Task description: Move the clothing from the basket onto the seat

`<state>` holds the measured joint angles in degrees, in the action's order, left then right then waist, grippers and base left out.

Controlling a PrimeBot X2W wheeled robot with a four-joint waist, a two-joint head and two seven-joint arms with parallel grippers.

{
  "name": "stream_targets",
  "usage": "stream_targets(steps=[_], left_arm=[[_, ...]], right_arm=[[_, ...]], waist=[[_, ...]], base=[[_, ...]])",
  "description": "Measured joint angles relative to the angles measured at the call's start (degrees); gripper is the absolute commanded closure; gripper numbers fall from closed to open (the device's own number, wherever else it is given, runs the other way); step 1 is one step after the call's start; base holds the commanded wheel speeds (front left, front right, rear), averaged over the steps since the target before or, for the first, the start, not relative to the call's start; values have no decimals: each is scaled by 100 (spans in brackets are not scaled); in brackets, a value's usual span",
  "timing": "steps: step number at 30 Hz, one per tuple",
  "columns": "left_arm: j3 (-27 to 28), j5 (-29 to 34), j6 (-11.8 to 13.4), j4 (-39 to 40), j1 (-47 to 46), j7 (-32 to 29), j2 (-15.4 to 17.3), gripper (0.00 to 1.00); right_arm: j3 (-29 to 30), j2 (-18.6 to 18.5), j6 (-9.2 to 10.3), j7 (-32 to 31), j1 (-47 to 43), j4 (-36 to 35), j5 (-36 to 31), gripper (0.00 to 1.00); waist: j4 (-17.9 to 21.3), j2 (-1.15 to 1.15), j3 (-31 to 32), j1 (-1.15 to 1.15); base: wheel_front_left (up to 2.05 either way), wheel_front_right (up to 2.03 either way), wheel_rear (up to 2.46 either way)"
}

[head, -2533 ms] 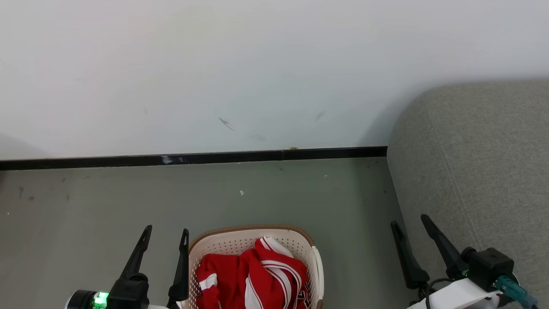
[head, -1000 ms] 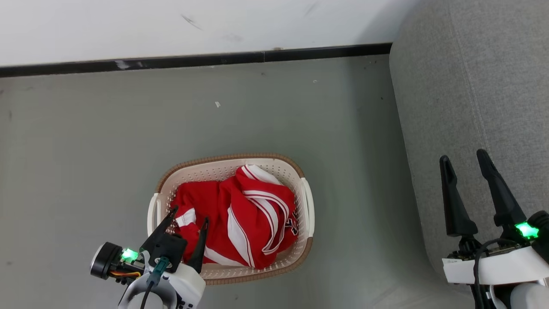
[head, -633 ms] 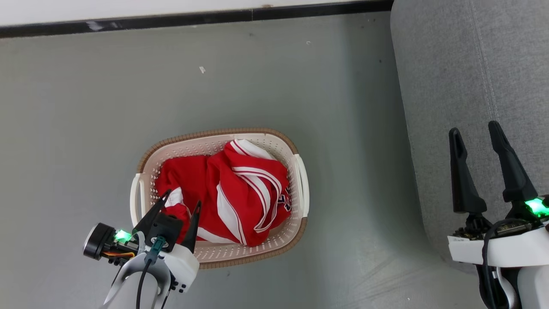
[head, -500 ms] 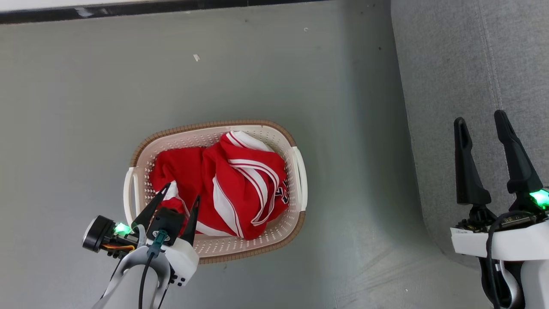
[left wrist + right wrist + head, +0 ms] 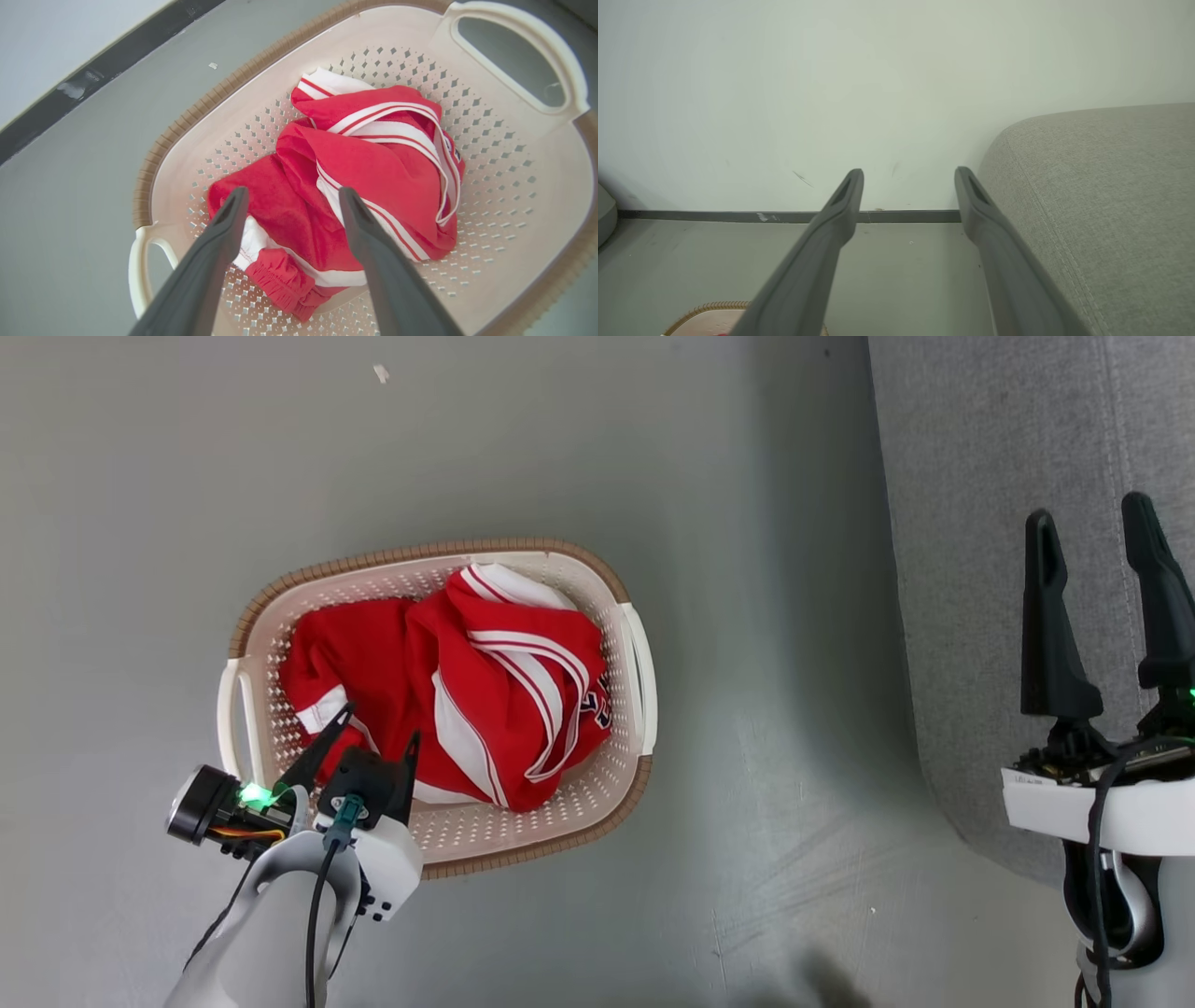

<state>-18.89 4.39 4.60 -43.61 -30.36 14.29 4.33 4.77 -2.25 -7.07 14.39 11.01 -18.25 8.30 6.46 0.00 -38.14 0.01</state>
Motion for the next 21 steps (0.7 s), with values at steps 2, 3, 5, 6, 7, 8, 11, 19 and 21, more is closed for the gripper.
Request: stream_targets(steps=[2,3,5,6,7,8,11,19,21], left_arm=[[-4,20,32,-89,-63,0,0,0],[-5,21,37,-145,-101,0,-1,0],[-5,29,64,-245,-159,0,2,0],[-4,30,97,-305,-193,0,1,0],[-3,33,134,-348,-223,0,4,0],[-2,48,163,-390,-252,0,8,0],[27,133,252,-550,-366,0,11,0],[80,234,543,-911,-765,0,24,0],[77,252,569,-992,-853,0,29,0]], right_arm=[[-9,-1,0,1,76,-13,0,0],[-9,-1,0,1,115,-18,0,0],[-10,-2,0,7,163,-32,0,0],[-11,-2,0,7,191,-32,0,0],[-10,-3,0,7,225,-33,0,0],[-9,-4,0,7,249,-37,0,0],[-8,-5,0,7,249,-40,-3,0],[-13,-8,0,8,476,-66,-4,0],[-20,-9,0,8,479,-73,-4,0]], waist=[[17,0,-89,0],[25,0,-132,0],[40,0,-218,0],[47,0,-259,0],[54,0,-299,0],[59,0,-338,0],[74,0,-453,0],[96,0,-719,0],[101,0,-776,0]], base=[[0,0,0],[0,0,0],[0,0,0],[0,0,0],[0,0,0],[0,0,0],[0,0,0],[0,0,0],[0,0,0]])
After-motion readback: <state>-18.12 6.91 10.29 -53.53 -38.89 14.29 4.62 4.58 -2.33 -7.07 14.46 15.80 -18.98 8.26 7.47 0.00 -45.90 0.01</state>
